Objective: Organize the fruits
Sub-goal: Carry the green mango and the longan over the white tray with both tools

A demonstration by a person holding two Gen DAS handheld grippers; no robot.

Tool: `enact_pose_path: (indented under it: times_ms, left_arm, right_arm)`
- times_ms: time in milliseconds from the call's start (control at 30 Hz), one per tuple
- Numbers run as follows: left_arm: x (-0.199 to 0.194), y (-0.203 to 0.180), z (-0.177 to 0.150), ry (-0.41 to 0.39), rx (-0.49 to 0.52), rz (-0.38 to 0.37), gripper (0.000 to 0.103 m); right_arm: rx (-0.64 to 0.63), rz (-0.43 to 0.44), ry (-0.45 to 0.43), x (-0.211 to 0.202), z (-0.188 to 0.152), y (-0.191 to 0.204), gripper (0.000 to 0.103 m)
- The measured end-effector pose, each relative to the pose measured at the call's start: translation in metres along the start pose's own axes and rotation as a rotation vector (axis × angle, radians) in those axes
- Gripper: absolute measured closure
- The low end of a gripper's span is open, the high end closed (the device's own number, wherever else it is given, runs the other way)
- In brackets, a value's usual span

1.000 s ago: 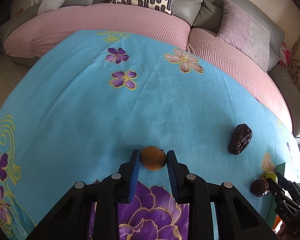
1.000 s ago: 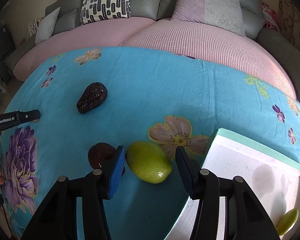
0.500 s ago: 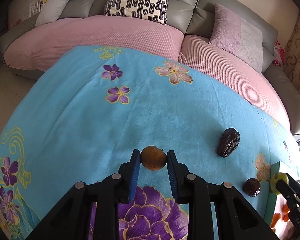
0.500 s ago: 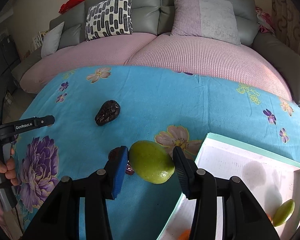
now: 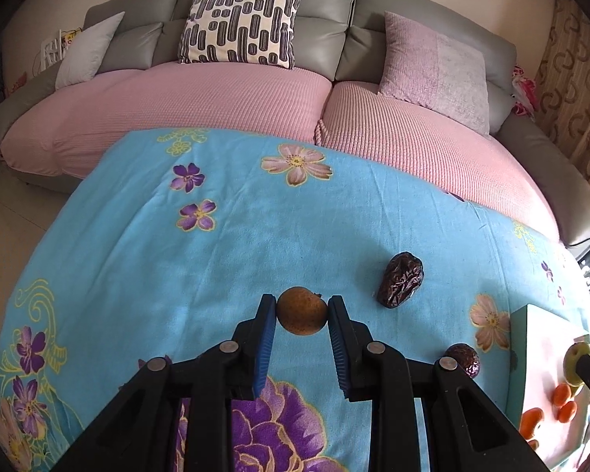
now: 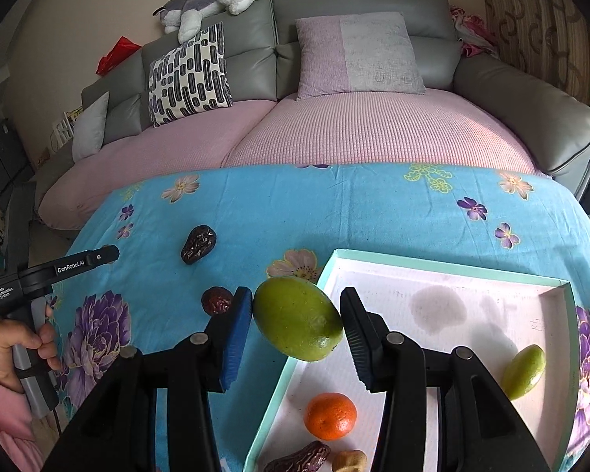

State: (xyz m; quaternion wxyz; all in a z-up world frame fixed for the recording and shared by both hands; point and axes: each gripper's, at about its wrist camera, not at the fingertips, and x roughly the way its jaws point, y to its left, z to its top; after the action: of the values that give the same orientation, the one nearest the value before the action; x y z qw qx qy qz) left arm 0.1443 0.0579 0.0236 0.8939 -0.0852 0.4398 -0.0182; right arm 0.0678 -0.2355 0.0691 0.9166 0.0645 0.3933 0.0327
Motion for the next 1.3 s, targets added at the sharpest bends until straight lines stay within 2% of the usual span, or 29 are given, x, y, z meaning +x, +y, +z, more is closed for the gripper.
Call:
enact_pose_path:
  times_ms: [233, 400, 833, 1067, 1300]
  left_arm:
    - [-0.006, -0.018, -0.005, -0.009, 0.018, -0.021, 0.074]
    - [-0.006, -0.041, -0.016, 0.020, 0.039, -0.094, 0.074]
    - [-0.018, -0.133, -0.051, 0.058, 0.239, -0.189, 0.074]
    - [-0.021, -0.194, -0.069, 0.079, 0.375, -0.261, 0.074]
    - [-0.016, -0.233, -0.072, 0.076, 0.452, -0.280, 0.074]
  right_arm:
    - [0.051, -0.059, 0.007, -0.006, -0.002, -0.026, 0.055]
    - [0.083, -0.099, 0.011, -0.010, -0.002, -0.051, 0.055]
    - [0.202, -0.259, -0.020, -0.037, -0.007, -0.129, 0.055]
    - [0.275, -0.298, -0.089, -0.053, -0.010, -0.165, 0.055]
    - [0.319, -0.304, -0.121, -0.054, -0.010, -0.188, 0.055]
